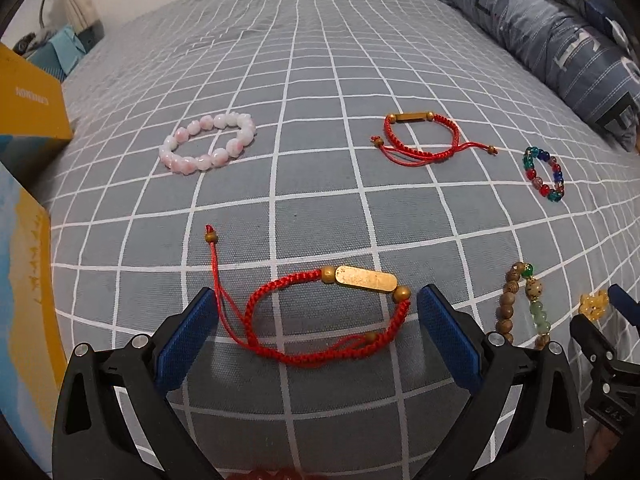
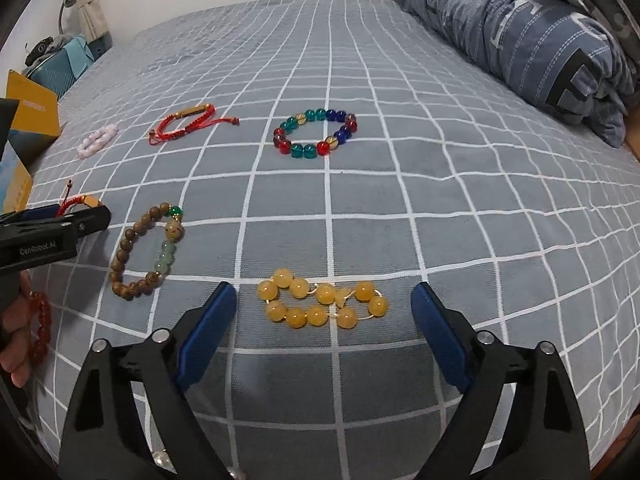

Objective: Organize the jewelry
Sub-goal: 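Grasp the red cord bracelet with left tool while right tool grasps yellow beads, then carry red cord bracelet with left tool while right tool carries yellow beads into box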

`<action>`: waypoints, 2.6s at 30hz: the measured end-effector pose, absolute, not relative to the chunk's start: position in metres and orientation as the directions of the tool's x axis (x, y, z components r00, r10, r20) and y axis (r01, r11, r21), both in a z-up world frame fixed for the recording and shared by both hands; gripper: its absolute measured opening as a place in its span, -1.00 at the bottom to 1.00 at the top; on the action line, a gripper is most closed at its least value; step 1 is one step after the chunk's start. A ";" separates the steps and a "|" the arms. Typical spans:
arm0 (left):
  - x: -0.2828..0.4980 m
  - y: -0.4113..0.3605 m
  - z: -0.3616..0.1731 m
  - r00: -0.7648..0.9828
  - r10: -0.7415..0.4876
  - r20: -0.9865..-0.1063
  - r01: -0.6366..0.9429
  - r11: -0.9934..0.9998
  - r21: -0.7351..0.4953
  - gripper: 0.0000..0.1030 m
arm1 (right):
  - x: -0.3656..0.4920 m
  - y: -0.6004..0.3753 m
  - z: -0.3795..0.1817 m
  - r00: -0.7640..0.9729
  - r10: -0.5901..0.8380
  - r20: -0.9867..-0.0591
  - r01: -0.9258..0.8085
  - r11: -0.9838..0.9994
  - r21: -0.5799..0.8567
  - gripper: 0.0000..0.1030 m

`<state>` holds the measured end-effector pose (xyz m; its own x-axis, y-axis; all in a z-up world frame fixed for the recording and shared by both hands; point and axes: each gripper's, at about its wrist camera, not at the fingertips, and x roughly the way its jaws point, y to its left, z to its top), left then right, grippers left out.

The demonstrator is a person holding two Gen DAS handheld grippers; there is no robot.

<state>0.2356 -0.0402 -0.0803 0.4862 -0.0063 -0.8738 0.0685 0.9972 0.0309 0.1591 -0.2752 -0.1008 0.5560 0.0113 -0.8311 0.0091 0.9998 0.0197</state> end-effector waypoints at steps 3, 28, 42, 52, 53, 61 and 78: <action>0.235 -0.041 -0.081 0.485 0.003 -0.874 0.068 0.997 0.041 0.86 | 0.160 -0.275 -0.102 0.550 0.013 -0.835 0.007 1.000 0.021 0.45; 0.216 -0.030 -0.064 0.534 -0.020 -0.845 0.050 0.999 0.008 -0.85 | 0.157 -0.274 -0.093 0.551 -0.032 -0.834 0.019 0.999 -0.026 -0.82; 0.204 -0.019 -0.037 0.561 -0.038 -0.827 0.041 0.999 -0.018 -0.85 | 0.144 -0.272 -0.060 0.603 -0.041 -0.797 0.038 0.999 -0.022 -0.82; 0.181 0.005 0.004 0.612 -0.034 -0.790 0.021 0.999 -0.027 -0.84 | 0.138 -0.256 -0.017 0.656 -0.026 -0.754 0.030 1.000 -0.009 -0.82; 0.180 0.010 0.008 0.618 -0.032 -0.786 0.014 0.999 -0.030 -0.84 | 0.138 -0.253 -0.012 0.661 -0.024 -0.750 0.028 1.000 -0.008 -0.82; 0.158 0.053 0.047 0.663 -0.014 -0.748 -0.029 0.999 -0.045 -0.84 | 0.139 -0.211 0.034 0.715 -0.003 -0.699 -0.019 1.000 -0.024 -0.82; 0.083 0.233 0.087 0.663 0.202 -0.721 -0.324 0.945 -0.033 -0.84 | 0.147 0.003 0.087 0.723 0.266 -0.638 -0.347 0.938 -0.002 -0.82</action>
<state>0.0826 0.2327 0.0865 0.6627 0.2020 -0.7212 -0.3240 0.9455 -0.0329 0.1465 0.0033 0.0868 0.7227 0.2659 -0.6380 -0.3466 0.9380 -0.0017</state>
